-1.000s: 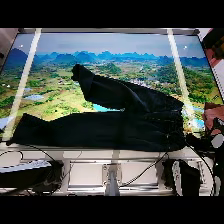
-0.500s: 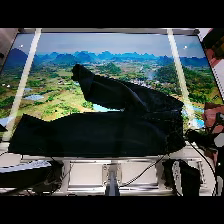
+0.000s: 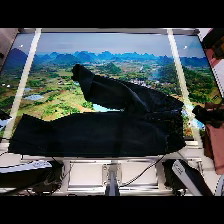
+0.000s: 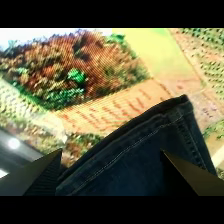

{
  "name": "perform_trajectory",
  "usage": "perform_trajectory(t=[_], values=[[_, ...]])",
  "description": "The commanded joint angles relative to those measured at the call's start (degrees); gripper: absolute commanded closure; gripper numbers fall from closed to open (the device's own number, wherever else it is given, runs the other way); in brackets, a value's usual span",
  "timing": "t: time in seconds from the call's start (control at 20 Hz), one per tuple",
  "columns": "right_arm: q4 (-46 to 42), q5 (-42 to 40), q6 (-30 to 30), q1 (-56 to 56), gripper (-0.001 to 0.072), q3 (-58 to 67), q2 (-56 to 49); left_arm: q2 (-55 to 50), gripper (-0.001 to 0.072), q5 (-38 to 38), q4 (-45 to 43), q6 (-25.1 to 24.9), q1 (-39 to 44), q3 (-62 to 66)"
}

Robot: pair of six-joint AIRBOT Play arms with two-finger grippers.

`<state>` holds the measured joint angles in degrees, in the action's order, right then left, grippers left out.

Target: Fold the clothes and pants, and hang the long-sleeved shirts on hangers.

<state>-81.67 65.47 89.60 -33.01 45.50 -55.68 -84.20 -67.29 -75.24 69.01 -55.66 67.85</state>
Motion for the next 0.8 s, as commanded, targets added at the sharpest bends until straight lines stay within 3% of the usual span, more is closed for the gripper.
perform_trajectory(t=[0.0,0.05,0.1,0.15,0.5,0.6,0.75], values=[[22.58,15.5,-21.9,-6.16,0.066,9.7,-15.96,0.02,0.0013,1.68,1.42,-1.27,0.9,0.04],[23.93,17.18,-22.23,-7.93,0.0478,11.23,-18.53,0.02,0.0012,1.55,1.42,-1.27,0.92,0.04],[23.65,16.79,-21.29,-9.73,0.0227,11.87,-20.2,0.02,0.0013,1.51,1.42,-1.27,0.92,0.04],[23.12,15.63,-20.57,-11.23,0.018,11.76,-20.85,0.02,0.0013,1.49,1.44,-1.27,0.92,0.04],[20.39,10.6,-28.17,-13.84,0.018,8.39,-24.17,0.02,0.0024,1.07,11.65,-1.22,0.96,0.02],[21.27,11.02,-29.75,-13.84,0.018,7.72,-27.65,0.02,0.0133,0.76,16.63,-1.25,0.98,0.02],[26.56,11.65,-32.46,-13.84,0.018,7.72,-32.92,0.02,0.0135,0.61,21.99,-1.25,0.98,0.02]])
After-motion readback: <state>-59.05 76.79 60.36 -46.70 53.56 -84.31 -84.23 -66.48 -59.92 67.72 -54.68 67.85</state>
